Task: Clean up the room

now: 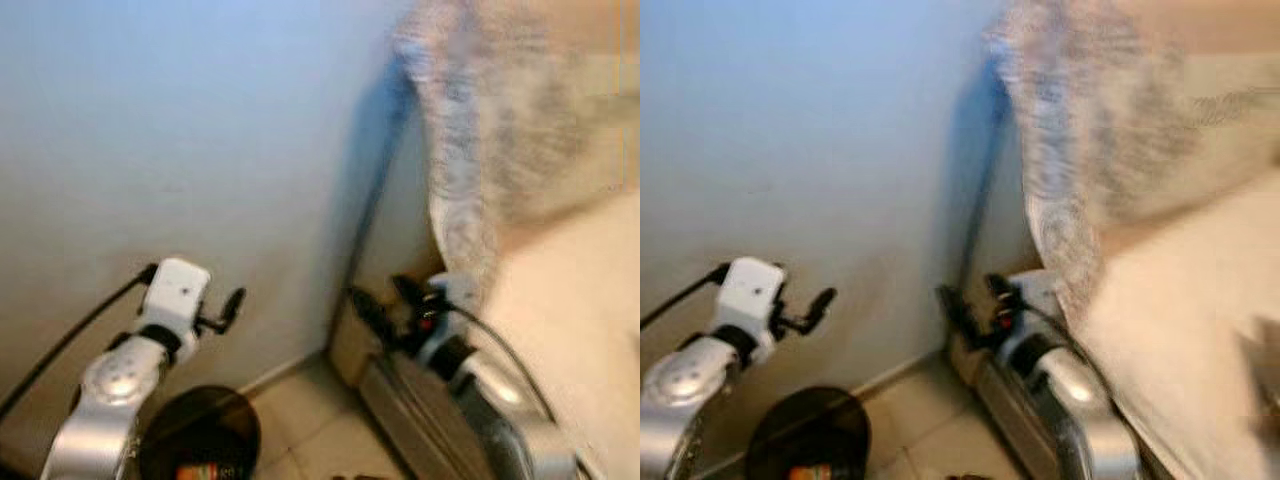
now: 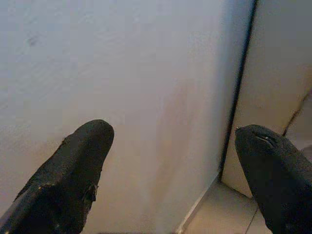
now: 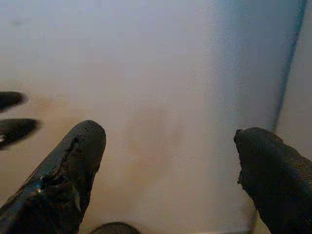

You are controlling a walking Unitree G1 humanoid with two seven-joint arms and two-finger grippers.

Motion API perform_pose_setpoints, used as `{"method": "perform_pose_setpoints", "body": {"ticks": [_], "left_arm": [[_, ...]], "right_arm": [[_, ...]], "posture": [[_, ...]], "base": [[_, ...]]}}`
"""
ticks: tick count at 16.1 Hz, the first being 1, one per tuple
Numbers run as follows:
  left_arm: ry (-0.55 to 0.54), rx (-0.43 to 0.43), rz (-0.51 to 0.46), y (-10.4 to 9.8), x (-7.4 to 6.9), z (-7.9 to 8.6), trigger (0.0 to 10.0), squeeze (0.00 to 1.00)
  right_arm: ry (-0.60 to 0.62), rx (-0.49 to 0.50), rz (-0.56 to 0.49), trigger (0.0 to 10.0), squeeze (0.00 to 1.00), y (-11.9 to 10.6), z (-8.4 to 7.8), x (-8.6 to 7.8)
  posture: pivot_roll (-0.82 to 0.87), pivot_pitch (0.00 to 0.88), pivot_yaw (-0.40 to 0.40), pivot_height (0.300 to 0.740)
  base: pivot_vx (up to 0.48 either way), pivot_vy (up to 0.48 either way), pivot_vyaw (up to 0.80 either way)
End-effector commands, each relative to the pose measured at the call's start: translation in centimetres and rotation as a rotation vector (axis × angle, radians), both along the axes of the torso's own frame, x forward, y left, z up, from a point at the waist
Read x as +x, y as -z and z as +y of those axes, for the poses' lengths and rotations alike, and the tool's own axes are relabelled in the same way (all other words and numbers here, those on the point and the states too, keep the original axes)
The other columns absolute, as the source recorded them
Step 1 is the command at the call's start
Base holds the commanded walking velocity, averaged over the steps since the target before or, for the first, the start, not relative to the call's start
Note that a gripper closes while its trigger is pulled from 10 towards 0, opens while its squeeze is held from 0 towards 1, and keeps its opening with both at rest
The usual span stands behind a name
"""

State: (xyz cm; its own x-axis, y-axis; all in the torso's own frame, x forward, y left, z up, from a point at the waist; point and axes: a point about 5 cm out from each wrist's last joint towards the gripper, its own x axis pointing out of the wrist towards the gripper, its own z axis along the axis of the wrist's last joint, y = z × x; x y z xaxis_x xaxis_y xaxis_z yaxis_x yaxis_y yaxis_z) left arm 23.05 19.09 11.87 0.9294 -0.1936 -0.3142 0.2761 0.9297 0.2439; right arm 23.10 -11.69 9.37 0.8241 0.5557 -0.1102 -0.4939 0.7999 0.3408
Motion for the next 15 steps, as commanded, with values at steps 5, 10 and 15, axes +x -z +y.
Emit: {"method": "perform_pose_setpoints", "body": {"ticks": [5,10,15], "left_arm": [[0.019,-0.025,-0.038,-0.58,0.27,-0.9,10.0,0.0],[0.02,-0.03,-0.059,-1.01,0.42,-1.0,10.0,0.0],[0.008,-0.029,-0.063,-1.13,0.55,-0.83,10.0,0.0]], "right_arm": [[0.025,-0.012,-0.001,10.0,1.0,-0.03,-1.06,0.22],[0.035,-0.014,-0.018,10.0,1.0,-0.05,-1.22,0.35],[0.145,-0.031,-0.032,10.0,0.49,0.17,-1.94,0.77]], "posture": [[0.05,0.0,-0.039,0.74],[0.06,0.0,-0.04,0.74],[0.05,0.0,-0.038,0.74]], "base": [[0.0,0.0,-0.79],[0.0,-0.108,0.0],[0.0,-0.386,0.0]]}}
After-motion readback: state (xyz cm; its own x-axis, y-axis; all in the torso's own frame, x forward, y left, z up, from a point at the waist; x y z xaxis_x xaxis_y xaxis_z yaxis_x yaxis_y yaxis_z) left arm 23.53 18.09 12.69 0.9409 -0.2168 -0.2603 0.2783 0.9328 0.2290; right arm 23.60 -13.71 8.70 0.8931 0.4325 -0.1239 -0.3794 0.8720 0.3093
